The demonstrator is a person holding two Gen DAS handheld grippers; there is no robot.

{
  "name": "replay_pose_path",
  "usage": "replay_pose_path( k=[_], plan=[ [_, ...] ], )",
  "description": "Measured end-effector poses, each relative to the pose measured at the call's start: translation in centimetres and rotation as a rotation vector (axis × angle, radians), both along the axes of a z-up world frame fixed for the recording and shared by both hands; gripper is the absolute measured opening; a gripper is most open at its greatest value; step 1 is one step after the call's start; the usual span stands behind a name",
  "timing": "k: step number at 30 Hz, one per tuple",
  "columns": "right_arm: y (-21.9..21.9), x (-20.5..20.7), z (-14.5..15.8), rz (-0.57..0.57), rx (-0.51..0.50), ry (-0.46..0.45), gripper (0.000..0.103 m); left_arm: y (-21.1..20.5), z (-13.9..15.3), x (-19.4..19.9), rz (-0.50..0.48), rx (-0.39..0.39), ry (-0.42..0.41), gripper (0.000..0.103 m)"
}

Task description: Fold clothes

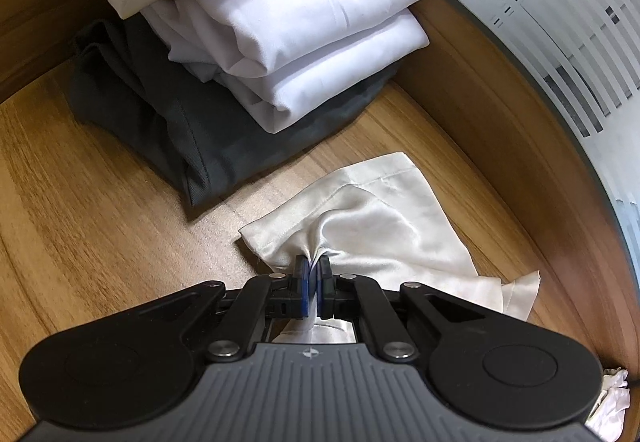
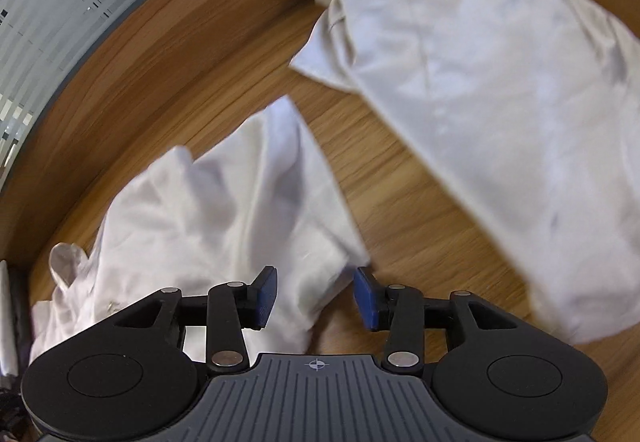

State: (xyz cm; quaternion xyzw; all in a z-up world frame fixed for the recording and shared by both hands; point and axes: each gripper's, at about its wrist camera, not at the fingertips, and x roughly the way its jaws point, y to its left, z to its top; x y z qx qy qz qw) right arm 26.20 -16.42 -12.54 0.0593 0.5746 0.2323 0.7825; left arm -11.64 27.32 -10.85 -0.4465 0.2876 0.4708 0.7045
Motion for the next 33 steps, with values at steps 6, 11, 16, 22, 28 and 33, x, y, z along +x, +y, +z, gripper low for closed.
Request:
replay_pose_path(
  k=[6, 11, 16, 22, 28, 33],
  plan=[
    [0.3, -0.2, -0.9, -0.040, -0.023, -0.024, 0.003, 0.0, 0.6, 0.1, -0.008, 0.045, 0.004, 0.003],
    [-0.1, 1.3, 0.8, -0.047, -0.038, -0.132, 0.002, 0.1, 1.1, 0.9, -0.057, 0.061, 0.005, 0.003],
    [0.5, 2.3, 1.0, 0.020, -0.071, -0.168, 0.003, 0.2, 0.6, 2.3, -0.114, 0.076, 0.057, 0.005],
    [0.3, 0.7, 2.3, 0.155, -0.101, -0.232, 0.029, -0.8, 2.0, 1.7, -0.190, 0.164, 0.084, 0.048],
    [-1.9, -1.8, 5.0, 0.258, -0.112, -0.276, 0.032, -2.3, 3.9, 0.4, -0.256, 0.190, 0.092, 0.048],
    [-1.9, -2.9, 6.6, 0.337, -0.117, -0.287, 0.032, -2.9, 5.6, 1.5, -0.330, 0.224, 0.116, 0.048]
  ],
)
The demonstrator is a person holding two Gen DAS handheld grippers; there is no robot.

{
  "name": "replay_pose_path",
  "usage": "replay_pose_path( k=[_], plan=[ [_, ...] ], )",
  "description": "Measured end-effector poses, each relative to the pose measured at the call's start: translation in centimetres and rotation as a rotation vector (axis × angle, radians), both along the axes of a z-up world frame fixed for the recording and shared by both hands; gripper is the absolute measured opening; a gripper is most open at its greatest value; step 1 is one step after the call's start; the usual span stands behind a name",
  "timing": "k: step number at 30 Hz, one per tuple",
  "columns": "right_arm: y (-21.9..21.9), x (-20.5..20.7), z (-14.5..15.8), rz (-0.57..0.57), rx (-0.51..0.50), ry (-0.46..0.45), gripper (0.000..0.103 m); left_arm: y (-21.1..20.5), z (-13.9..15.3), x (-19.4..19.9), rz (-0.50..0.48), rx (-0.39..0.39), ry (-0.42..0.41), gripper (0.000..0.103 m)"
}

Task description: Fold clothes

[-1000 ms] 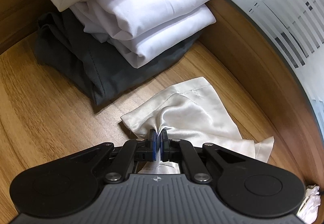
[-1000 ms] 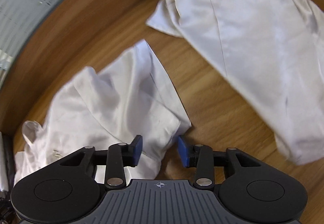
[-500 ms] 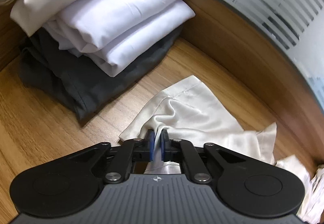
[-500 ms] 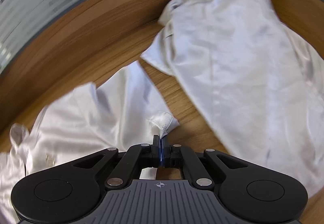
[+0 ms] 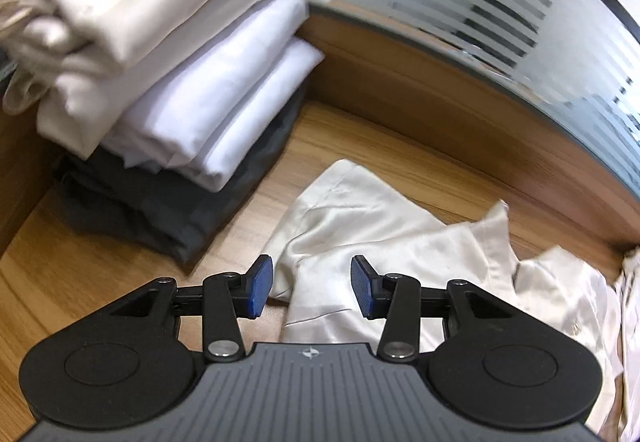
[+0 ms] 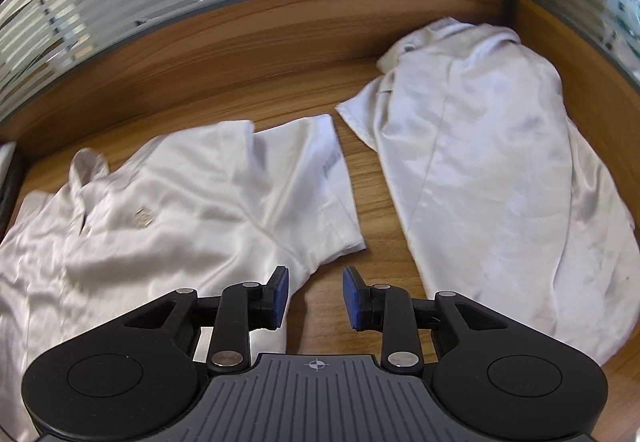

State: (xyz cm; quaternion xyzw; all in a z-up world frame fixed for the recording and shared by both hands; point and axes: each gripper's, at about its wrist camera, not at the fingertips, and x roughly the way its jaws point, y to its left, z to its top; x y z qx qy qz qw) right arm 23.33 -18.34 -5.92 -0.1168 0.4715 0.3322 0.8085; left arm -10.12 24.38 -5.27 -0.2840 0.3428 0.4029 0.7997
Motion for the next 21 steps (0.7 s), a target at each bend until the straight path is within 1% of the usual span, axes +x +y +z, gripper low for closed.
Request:
replay_pose_path(
  k=[4, 9, 11, 13, 16, 21],
  plan=[
    [1.7, 0.4, 1.0, 0.059, 0.012, 0.000, 0.033, 0.0, 1.2, 2.6, -0.060, 0.023, 0.001, 0.049],
    [5.8, 2.1, 1.8, 0.165, 0.032, 0.009, 0.034, 0.7, 1.9, 7.3, -0.142, 0.038, -0.008, 0.051],
    [7.9, 2.9, 1.9, 0.226, 0.031, 0.010, 0.038, 1.1, 1.9, 9.6, -0.185, 0.030, -0.006, 0.055],
    [10.1, 4.0, 1.8, 0.277, 0.026, 0.003, 0.041, 1.4, 1.8, 11.9, -0.240, 0.018, -0.001, 0.055],
    [13.3, 5.8, 1.1, 0.344, 0.012, 0.002, 0.043, 1.9, 1.0, 15.5, -0.309, -0.005, 0.015, 0.055],
    [18.1, 7.9, -1.3, 0.455, -0.030, 0.014, 0.046, 2.2, -1.2, 21.1, -0.431, -0.026, 0.067, 0.059]
  ],
)
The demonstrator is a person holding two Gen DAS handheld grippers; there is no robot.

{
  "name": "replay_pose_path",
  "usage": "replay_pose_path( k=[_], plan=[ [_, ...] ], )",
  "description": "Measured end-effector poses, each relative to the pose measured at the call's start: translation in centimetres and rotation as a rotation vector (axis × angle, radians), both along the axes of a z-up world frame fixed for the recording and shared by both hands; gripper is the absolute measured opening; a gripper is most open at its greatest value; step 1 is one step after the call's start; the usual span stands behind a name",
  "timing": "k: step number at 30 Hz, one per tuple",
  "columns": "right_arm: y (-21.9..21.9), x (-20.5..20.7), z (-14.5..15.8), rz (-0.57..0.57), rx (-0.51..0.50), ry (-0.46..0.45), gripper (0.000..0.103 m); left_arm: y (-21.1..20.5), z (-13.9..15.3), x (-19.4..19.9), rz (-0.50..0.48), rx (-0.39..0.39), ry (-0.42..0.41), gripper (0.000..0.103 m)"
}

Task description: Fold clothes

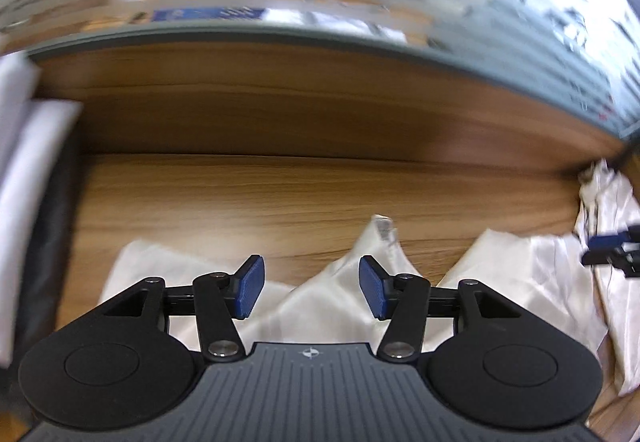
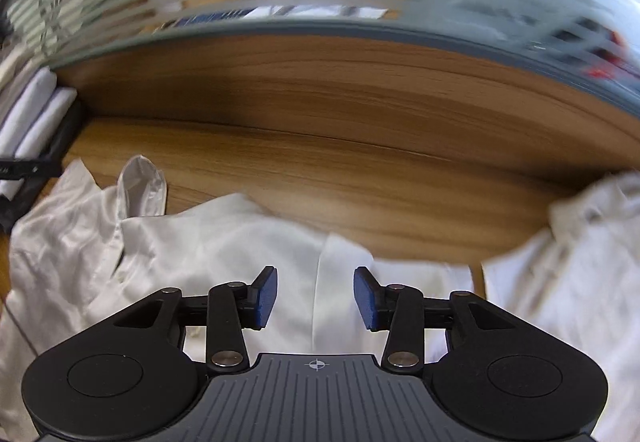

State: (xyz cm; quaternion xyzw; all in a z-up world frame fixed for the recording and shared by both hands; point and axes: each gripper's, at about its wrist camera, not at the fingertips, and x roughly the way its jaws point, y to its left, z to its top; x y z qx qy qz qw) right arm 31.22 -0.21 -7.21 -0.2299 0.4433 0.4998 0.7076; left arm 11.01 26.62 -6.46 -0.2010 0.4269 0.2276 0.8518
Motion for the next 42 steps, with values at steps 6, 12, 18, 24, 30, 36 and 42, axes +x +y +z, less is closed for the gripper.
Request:
replay_pose_path(
  k=[6, 12, 18, 24, 30, 36, 42],
  plan=[
    [4.0, 1.4, -3.1, 0.122, -0.057, 0.030, 0.057, 0.3, -3.0, 5.9, -0.125, -0.017, 0.072, 0.059],
    [5.8, 2.0, -5.1, 0.191, -0.115, 0.083, 0.041, -0.3, -4.8, 7.7, -0.199, 0.016, 0.108, 0.008],
    [3.9, 1.0, -2.8, 0.190, -0.063, 0.051, 0.004, -1.0, -1.9, 4.4, -0.144, 0.082, 0.014, 0.005],
    [-1.2, -1.2, 1.7, 0.111, 0.030, 0.023, 0.004, -3.2, 2.8, -2.6, -0.117, 0.128, -0.077, 0.005],
    [-6.7, -5.8, 4.1, 0.062, 0.079, 0.012, 0.004, -7.4, 5.1, -10.4, -0.131, 0.149, -0.088, 0.005],
    [-11.0, -11.8, 2.2, 0.057, 0.038, 0.070, 0.004, -13.0, 3.8, -16.0, -0.198, 0.134, -0.024, 0.005],
    [-13.2, -15.8, -0.7, 0.129, -0.076, 0.088, 0.007, -15.6, -0.2, -19.1, -0.244, 0.063, 0.070, 0.006]
  ],
)
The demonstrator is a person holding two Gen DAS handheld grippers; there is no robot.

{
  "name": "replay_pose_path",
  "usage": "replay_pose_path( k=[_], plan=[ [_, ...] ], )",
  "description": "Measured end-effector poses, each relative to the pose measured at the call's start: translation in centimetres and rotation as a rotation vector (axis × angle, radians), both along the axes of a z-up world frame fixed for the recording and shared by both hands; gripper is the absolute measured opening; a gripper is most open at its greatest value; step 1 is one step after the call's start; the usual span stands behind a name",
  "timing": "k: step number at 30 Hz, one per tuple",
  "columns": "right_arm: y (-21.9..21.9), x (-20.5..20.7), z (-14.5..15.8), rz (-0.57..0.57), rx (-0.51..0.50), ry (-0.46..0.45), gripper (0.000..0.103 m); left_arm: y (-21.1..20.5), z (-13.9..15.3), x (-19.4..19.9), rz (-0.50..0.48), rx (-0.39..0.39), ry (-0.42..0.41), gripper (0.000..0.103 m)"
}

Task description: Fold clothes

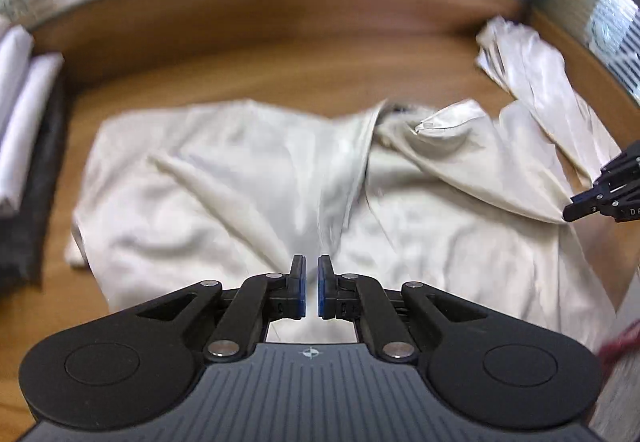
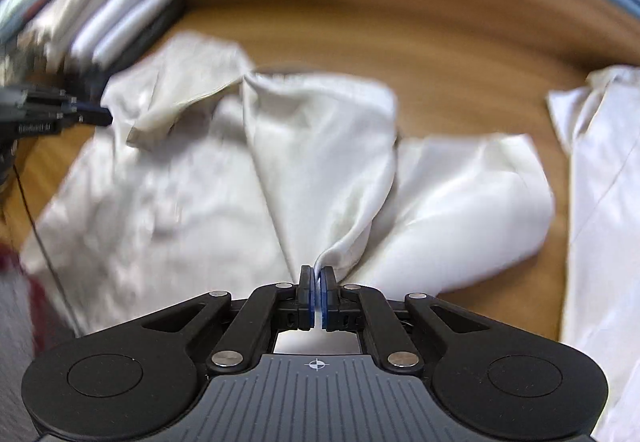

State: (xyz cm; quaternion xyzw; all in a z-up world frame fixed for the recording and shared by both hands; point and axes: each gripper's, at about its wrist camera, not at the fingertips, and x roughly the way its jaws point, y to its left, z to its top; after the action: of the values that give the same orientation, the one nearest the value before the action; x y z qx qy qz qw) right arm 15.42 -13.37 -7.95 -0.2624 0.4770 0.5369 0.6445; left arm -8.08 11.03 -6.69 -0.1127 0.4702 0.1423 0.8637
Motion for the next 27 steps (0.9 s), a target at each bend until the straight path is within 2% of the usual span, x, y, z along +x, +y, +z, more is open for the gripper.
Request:
replay_pose_path(
  k=[3, 4, 7, 10, 14, 18, 22, 27],
  plan=[
    [-0.4, -1.2, -0.7, 0.045, -0.051, -0.001, 0.011, 0.0, 0.2, -0.3, 0.004, 0.019, -0.016, 0.010],
    [-0.5, -1.4, -0.5, 0.052, -0.050, -0.002, 0.012, 0.2, 0.5, -0.2, 0.011, 0.030, -0.028, 0.017],
    [-0.6, -0.7, 1.4, 0.032, 0.005, -0.009, 0.022, 1.2, 1.2, 1.0, 0.044, 0.059, -0.055, 0.019],
    [0.0, 0.9, 2.9, -0.037, 0.053, -0.022, 0.026, 3.0, 1.9, 2.1, 0.083, 0.085, -0.070, 0.025],
    [1.5, 3.6, 3.1, -0.152, 0.087, 0.006, 0.030, 5.3, 2.7, 4.4, 0.095, 0.118, -0.086, 0.030],
    [3.4, 4.7, 1.7, -0.190, 0.110, 0.037, 0.034, 6.8, 2.5, 6.7, 0.031, 0.138, -0.078, 0.031],
    [5.5, 5.0, -0.4, -0.147, 0.079, 0.010, 0.040, 8.0, 1.8, 9.1, -0.047, 0.144, -0.061, 0.037],
    [7.1, 5.7, -2.9, -0.119, 0.036, 0.041, 0.039, 8.9, 0.5, 12.2, -0.135, 0.185, -0.028, 0.043]
  ],
)
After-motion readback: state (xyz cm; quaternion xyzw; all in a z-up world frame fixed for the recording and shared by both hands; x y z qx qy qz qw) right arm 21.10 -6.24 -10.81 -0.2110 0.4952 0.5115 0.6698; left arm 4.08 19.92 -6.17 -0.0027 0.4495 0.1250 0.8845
